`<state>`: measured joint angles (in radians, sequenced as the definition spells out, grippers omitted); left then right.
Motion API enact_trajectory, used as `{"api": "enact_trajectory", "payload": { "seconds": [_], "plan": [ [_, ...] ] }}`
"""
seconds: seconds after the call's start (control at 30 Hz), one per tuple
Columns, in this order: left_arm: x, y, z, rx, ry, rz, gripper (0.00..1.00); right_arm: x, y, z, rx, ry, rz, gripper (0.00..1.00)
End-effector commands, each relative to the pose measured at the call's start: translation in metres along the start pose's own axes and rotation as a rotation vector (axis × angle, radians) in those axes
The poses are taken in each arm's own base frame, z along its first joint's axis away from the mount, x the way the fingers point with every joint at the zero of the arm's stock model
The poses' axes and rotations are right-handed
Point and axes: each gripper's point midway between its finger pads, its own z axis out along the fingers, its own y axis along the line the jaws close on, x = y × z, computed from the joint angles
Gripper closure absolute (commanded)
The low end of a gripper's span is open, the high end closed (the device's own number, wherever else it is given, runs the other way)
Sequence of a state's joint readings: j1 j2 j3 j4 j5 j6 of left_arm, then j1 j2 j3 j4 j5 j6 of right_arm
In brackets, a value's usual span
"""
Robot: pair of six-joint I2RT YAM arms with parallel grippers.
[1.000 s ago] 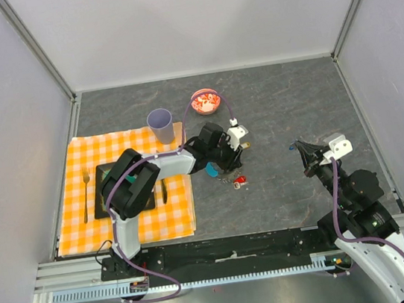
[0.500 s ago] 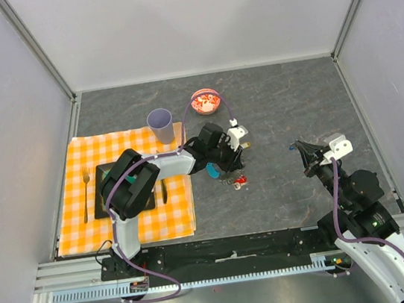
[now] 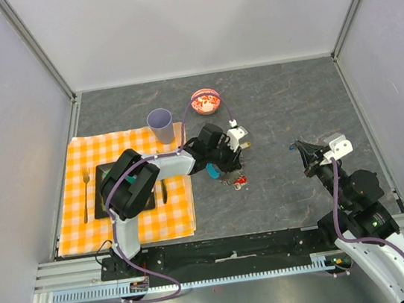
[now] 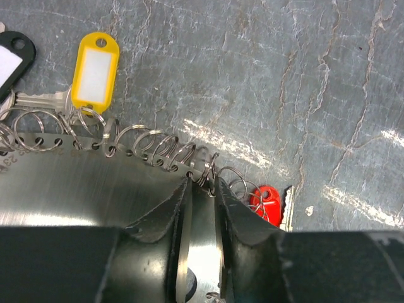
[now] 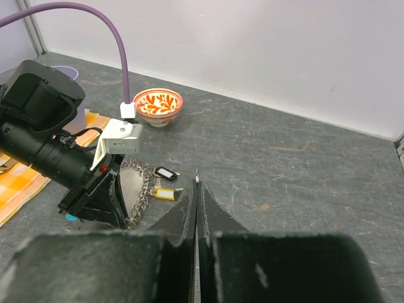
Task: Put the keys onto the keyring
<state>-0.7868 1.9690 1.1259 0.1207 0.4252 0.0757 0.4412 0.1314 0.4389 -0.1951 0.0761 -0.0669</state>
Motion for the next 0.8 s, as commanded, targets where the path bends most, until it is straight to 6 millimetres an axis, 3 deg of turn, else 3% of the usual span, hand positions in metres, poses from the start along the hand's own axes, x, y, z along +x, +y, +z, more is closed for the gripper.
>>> {"api": "enact_trajectory", "payload": {
  "seconds": [0.0, 0.03, 0.1, 0.3, 0.53, 0.77],
  "plan": [
    [-0.009, 0.001, -0.012, -0.033, -0.021, 0.018, 0.80, -0.011, 0.002, 0.000, -0.011, -0.046, 0.012, 1.00],
    [-0.012, 0.005, -0.014, -0.061, -0.023, 0.021, 0.87, -0.011, 0.002, 0.000, -0.008, -0.048, 0.014, 1.00],
    [-0.021, 0.014, -0.021, -0.120, -0.040, 0.032, 0.90, -0.012, 0.001, 0.000, -0.006, -0.049, 0.013, 1.00],
    [-0.037, 0.017, -0.023, -0.122, -0.068, 0.034, 0.88, -0.012, 0.001, -0.001, -0.003, -0.050, 0.013, 1.00],
    [-0.019, 0.017, -0.007, -0.090, -0.021, -0.004, 0.83, -0.013, 0.000, -0.001, 0.000, -0.055, 0.015, 1.00],
    [-0.010, 0.016, -0.008, -0.089, -0.002, -0.004, 0.75, -0.013, 0.001, -0.001, -0.003, -0.055, 0.013, 1.00]
  ]
}}
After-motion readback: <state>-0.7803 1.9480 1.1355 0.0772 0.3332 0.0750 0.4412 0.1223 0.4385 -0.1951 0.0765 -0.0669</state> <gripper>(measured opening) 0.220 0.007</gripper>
